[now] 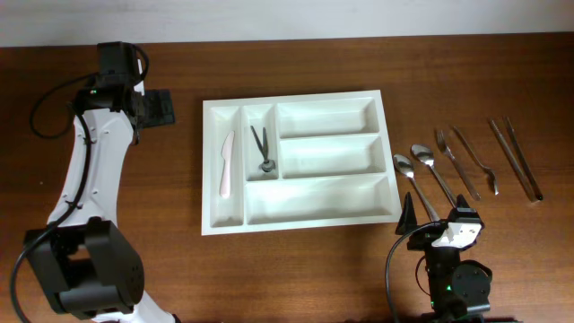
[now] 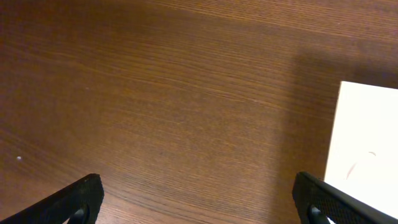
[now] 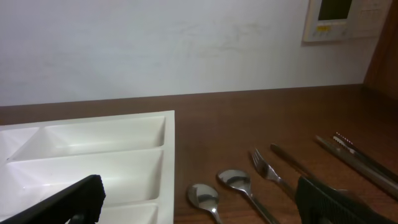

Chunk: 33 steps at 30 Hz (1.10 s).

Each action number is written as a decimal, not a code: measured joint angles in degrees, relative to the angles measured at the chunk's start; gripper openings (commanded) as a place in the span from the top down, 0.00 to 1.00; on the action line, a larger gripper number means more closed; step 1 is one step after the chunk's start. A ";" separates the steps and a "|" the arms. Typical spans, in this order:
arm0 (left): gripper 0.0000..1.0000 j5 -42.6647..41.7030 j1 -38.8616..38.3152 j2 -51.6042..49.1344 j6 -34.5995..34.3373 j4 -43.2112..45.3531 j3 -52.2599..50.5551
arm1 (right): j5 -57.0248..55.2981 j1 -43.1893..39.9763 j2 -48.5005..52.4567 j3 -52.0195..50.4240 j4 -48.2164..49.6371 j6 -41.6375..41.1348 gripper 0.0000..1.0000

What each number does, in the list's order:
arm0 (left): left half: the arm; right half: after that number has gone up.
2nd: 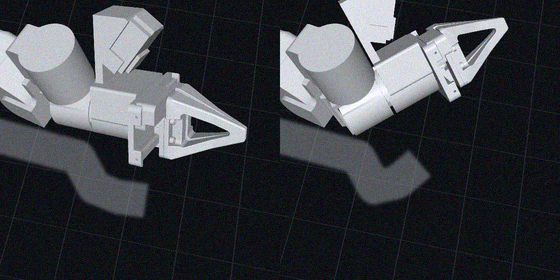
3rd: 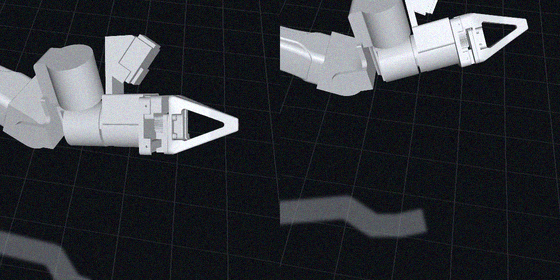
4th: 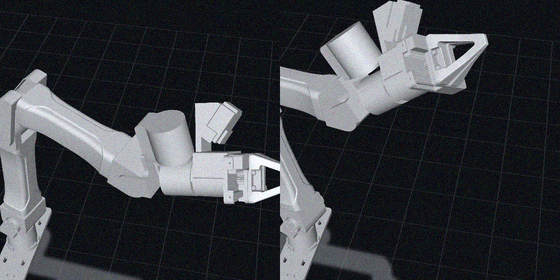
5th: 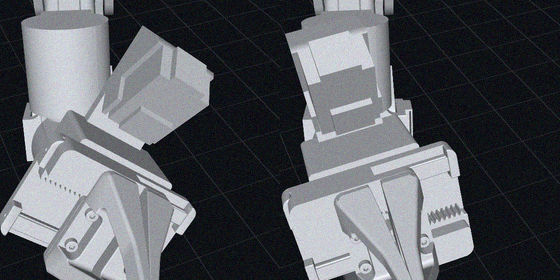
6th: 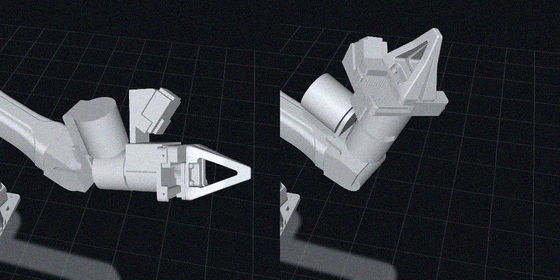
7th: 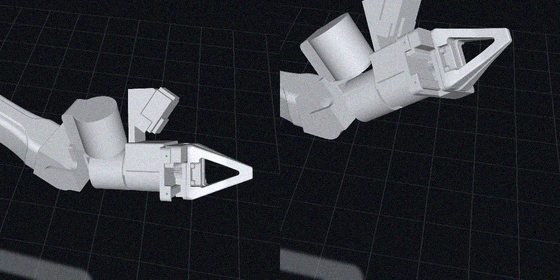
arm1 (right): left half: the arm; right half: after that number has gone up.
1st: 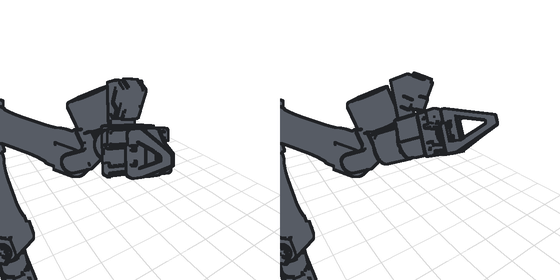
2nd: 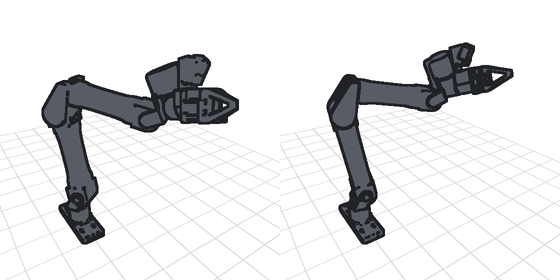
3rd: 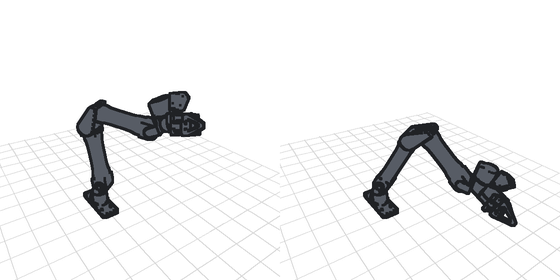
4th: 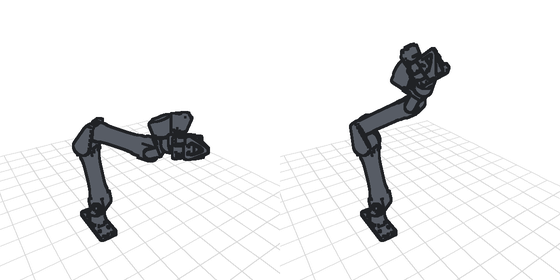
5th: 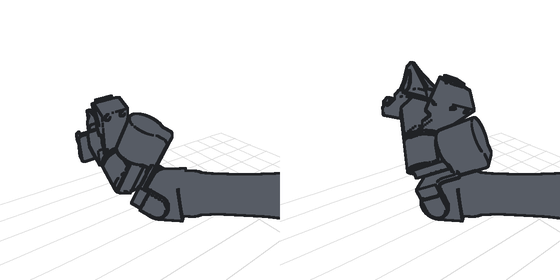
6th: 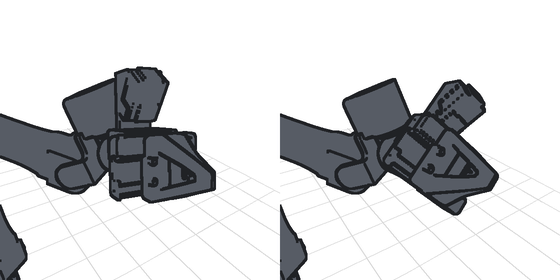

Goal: Pack container
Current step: 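Move the right gripper to the two spoons on the right and grasp one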

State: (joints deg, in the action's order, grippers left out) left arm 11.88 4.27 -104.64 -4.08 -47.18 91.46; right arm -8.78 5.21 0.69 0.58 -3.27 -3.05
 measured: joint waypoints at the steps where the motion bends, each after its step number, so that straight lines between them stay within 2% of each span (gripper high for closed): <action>1: 0.01 0.17 -0.02 0.00 0.00 0.00 0.00 | -0.02 0.00 0.00 0.00 0.00 0.04 0.01; 17: 0.01 0.61 -0.07 0.00 0.00 0.00 0.00 | -0.26 0.00 0.00 0.00 0.24 0.00 0.01; 20: 0.01 0.63 -0.07 0.00 0.00 -0.04 0.00 | -1.55 0.02 0.04 0.04 6.05 0.04 0.01; 23: 0.01 0.61 -0.07 0.00 0.00 0.00 0.00 | -5.38 0.00 0.31 2.27 5.35 0.33 0.01; 28: 0.01 0.70 -0.07 0.00 0.00 -0.13 0.00 | -9.84 0.00 8.28 15.28 -0.85 6.49 0.01; 33: 0.01 0.83 -0.07 0.00 0.00 -0.13 0.02 | -11.52 -0.09 29.79 41.48 -19.02 11.47 0.01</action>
State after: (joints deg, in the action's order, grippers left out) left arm 12.71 4.21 -104.64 -4.08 -47.31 91.48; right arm -20.29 5.13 30.48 42.06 -22.28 8.43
